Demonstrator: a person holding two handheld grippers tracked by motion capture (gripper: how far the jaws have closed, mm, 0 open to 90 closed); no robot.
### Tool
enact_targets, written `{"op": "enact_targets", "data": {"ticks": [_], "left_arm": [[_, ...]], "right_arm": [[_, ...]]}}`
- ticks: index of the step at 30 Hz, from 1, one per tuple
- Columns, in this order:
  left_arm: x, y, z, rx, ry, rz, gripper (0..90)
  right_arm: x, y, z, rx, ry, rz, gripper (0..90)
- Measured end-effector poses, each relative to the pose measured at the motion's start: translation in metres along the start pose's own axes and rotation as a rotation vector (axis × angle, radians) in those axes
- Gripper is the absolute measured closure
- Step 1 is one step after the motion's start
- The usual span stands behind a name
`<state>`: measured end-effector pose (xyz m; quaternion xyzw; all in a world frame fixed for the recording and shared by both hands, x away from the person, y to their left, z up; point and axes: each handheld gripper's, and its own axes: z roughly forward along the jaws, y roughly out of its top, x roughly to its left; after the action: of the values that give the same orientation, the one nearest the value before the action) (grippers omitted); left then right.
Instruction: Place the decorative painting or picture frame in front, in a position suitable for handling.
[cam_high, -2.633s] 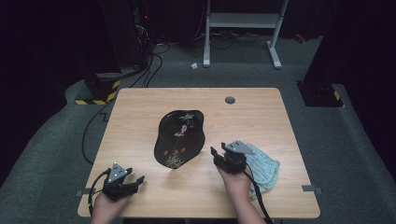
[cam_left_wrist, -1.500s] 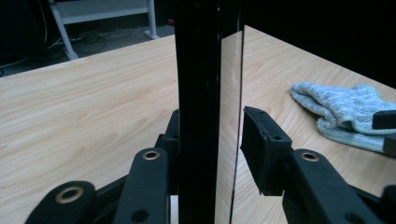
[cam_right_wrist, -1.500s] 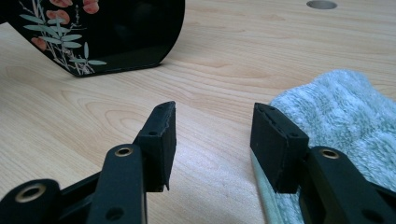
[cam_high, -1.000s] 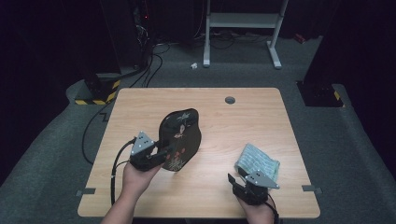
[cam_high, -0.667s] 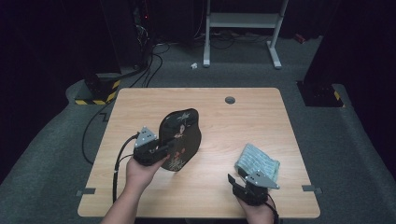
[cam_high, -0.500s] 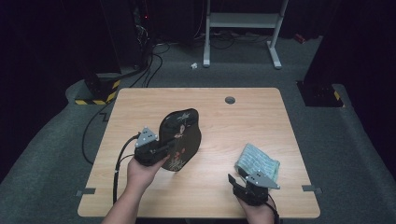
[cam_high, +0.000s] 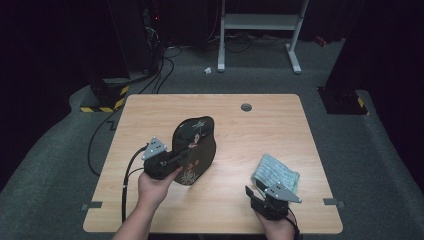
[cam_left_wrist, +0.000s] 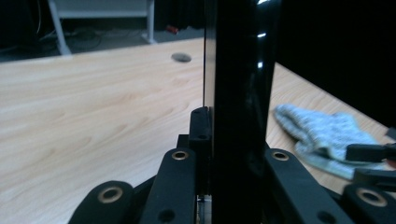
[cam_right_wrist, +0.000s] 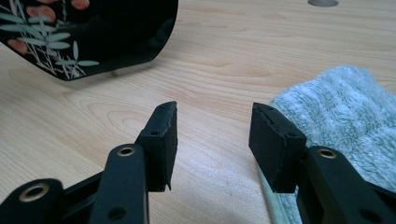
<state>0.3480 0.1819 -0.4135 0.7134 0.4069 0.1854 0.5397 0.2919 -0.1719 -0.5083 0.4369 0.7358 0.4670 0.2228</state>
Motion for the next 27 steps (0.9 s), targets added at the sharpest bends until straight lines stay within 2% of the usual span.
{"op": "enact_targets", "data": {"ticks": [2, 5, 9, 12, 19, 27], "left_arm": [[-0.009, 0.006, -0.005, -0.021, -0.013, 0.025, 80.7], [-0.015, 0.006, -0.006, -0.026, -0.019, 0.032, 80.7], [-0.025, 0.0, -0.004, -0.021, -0.033, 0.033, 80.7], [-0.032, -0.008, 0.003, 0.0, -0.038, 0.041, 80.7], [-0.034, -0.015, 0.006, 0.01, -0.031, 0.048, 80.7], [-0.031, -0.018, 0.008, 0.008, -0.025, 0.03, 80.6]], "right_arm": [[0.001, 0.0, -0.001, -0.001, -0.001, -0.005, 51.8], [0.001, 0.001, 0.0, -0.002, 0.001, -0.007, 51.9], [0.002, 0.001, -0.001, -0.001, 0.001, -0.006, 52.0], [0.002, 0.0, -0.001, -0.002, 0.0, -0.01, 52.1], [0.001, 0.001, -0.001, -0.003, 0.002, -0.006, 51.9], [0.002, 0.0, -0.002, 0.0, -0.001, -0.009, 51.3]]}}
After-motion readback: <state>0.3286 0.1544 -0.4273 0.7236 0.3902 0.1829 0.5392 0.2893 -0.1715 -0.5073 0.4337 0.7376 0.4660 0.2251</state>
